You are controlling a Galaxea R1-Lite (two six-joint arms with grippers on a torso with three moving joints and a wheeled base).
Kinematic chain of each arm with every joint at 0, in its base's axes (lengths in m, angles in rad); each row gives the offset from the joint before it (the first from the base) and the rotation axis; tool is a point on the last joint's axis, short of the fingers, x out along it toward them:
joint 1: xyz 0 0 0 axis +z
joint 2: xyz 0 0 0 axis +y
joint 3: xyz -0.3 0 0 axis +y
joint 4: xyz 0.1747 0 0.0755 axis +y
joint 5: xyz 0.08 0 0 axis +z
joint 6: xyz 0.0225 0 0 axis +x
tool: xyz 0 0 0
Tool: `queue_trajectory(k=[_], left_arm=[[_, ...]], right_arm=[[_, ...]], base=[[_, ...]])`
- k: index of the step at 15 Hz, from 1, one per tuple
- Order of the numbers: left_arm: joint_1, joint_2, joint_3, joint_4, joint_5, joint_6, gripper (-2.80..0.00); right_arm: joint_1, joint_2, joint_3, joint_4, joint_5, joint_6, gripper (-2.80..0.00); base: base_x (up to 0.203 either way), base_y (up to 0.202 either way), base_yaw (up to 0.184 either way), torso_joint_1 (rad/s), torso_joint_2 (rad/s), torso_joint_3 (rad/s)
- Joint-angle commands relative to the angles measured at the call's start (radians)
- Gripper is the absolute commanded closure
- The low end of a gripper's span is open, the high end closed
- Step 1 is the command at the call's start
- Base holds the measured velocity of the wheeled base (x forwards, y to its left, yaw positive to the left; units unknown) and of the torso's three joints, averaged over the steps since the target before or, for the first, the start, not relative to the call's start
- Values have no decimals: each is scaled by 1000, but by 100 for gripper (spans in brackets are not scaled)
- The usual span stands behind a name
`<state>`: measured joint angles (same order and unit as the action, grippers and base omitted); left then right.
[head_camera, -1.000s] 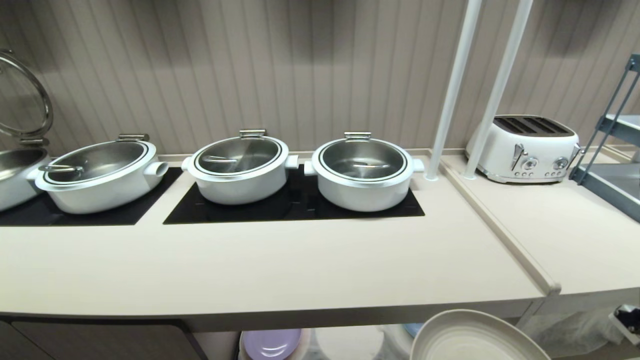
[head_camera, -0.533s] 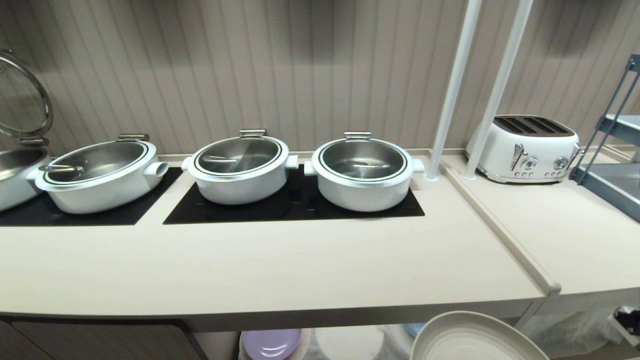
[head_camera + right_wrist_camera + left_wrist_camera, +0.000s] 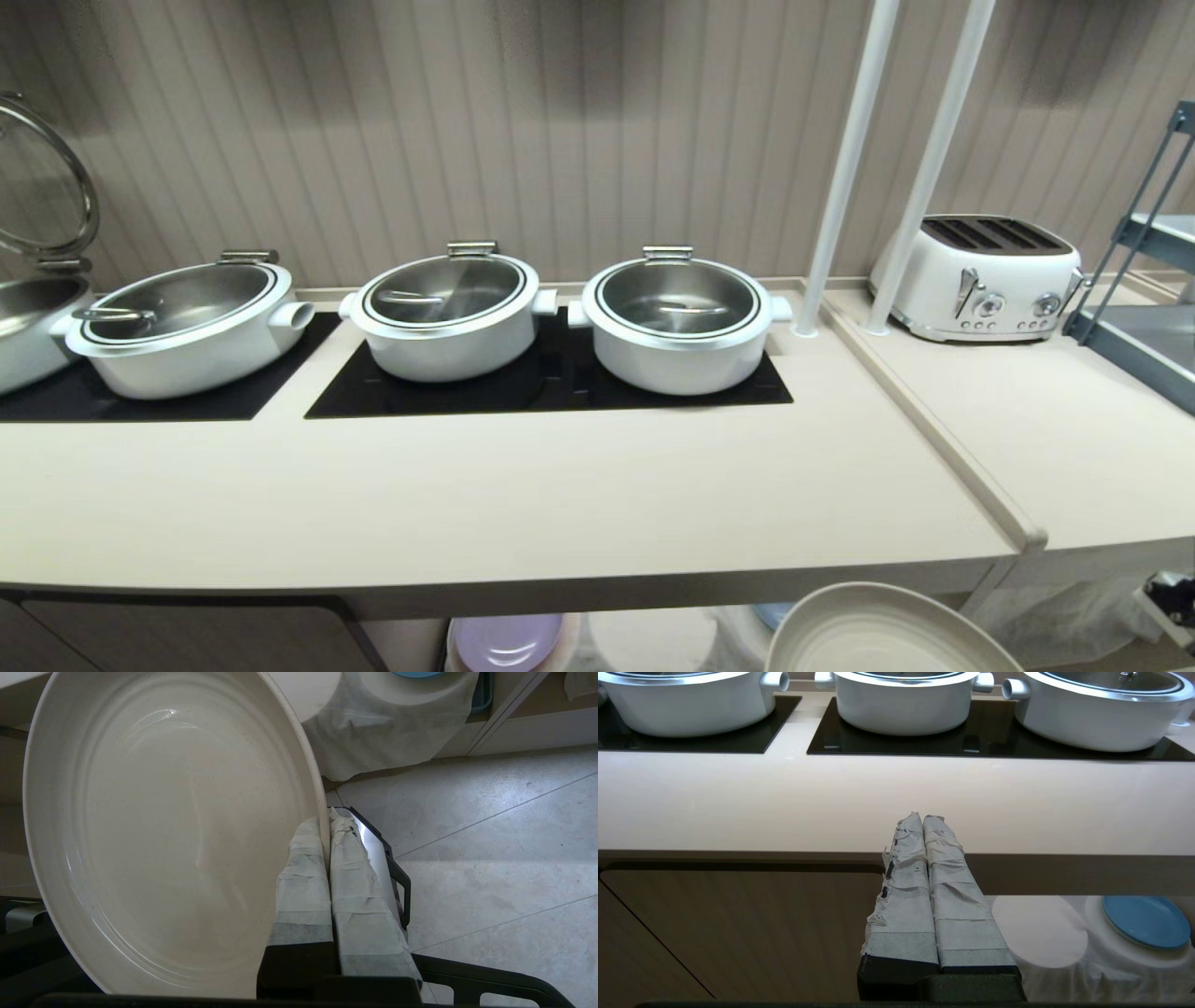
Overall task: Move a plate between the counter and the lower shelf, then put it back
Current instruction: Put the plate
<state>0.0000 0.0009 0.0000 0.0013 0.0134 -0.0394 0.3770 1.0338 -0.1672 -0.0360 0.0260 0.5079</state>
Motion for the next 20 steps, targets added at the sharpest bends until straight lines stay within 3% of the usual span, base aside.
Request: queue_trajectory(k=[1, 20], left_arm=[[0, 1, 0, 0, 0, -1, 0], [0, 1, 0, 0, 0, -4, 0]], right_arm=[[0, 2, 0, -1, 1, 3, 0], [10, 5, -2, -2, 0, 3, 0]], base=[[0, 0, 0, 0, 0, 0], [0, 0, 0, 0, 0, 0]])
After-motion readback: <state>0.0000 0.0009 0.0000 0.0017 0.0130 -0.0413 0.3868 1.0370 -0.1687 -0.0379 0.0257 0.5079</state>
